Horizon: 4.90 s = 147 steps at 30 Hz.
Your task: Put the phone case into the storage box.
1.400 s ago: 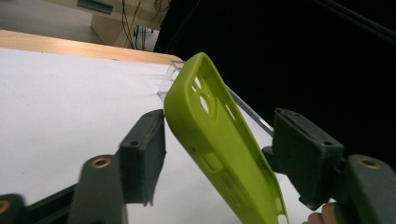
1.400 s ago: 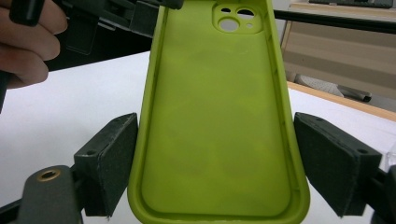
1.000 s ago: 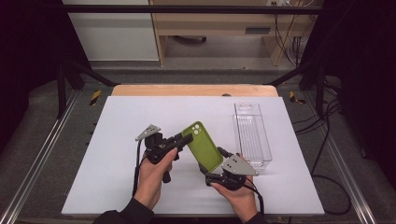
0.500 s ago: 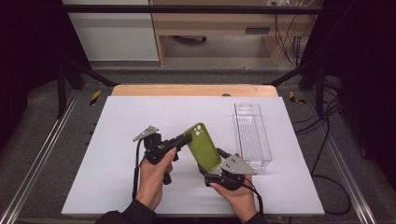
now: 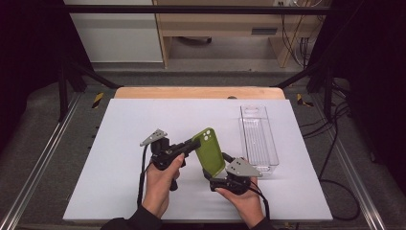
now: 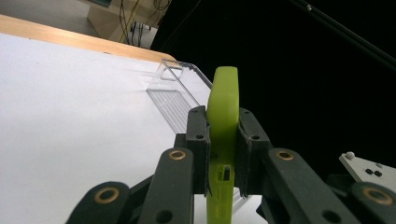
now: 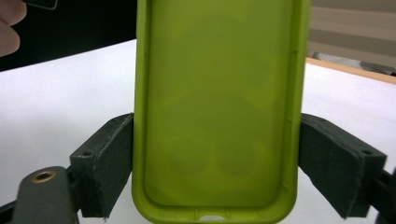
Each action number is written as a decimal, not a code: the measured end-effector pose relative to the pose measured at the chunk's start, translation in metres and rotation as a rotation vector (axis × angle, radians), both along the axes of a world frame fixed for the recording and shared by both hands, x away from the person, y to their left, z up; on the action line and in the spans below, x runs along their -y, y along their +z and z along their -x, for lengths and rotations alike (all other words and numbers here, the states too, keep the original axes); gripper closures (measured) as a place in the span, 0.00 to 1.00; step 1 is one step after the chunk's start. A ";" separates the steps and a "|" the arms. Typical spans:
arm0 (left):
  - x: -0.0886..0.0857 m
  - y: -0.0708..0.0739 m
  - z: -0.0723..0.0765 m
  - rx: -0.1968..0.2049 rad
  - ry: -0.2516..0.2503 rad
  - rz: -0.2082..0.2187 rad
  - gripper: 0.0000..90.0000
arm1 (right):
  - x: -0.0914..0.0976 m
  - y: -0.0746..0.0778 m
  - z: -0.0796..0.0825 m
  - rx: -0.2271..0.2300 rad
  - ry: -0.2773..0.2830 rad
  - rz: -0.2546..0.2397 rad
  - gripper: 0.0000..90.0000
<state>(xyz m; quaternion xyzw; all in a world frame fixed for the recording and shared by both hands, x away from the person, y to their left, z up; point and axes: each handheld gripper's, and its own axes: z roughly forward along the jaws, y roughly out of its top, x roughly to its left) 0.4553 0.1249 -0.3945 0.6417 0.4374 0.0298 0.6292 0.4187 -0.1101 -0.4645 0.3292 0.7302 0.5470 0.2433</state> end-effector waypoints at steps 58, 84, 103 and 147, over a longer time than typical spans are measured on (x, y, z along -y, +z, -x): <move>0.002 0.000 0.009 0.189 0.107 -0.159 0.86 | -0.012 0.045 -0.016 -0.113 -0.056 0.060 0.05; 0.005 -0.006 0.015 0.185 0.101 -0.142 0.86 | -0.028 0.047 -0.024 -0.107 -0.060 0.046 0.09; 0.017 -0.005 0.020 0.186 0.072 -0.132 0.86 | -0.026 0.049 -0.025 -0.088 -0.067 0.002 0.09; 0.022 -0.003 0.023 0.181 0.060 -0.128 0.86 | -0.020 0.047 -0.028 -0.087 -0.044 -0.034 0.15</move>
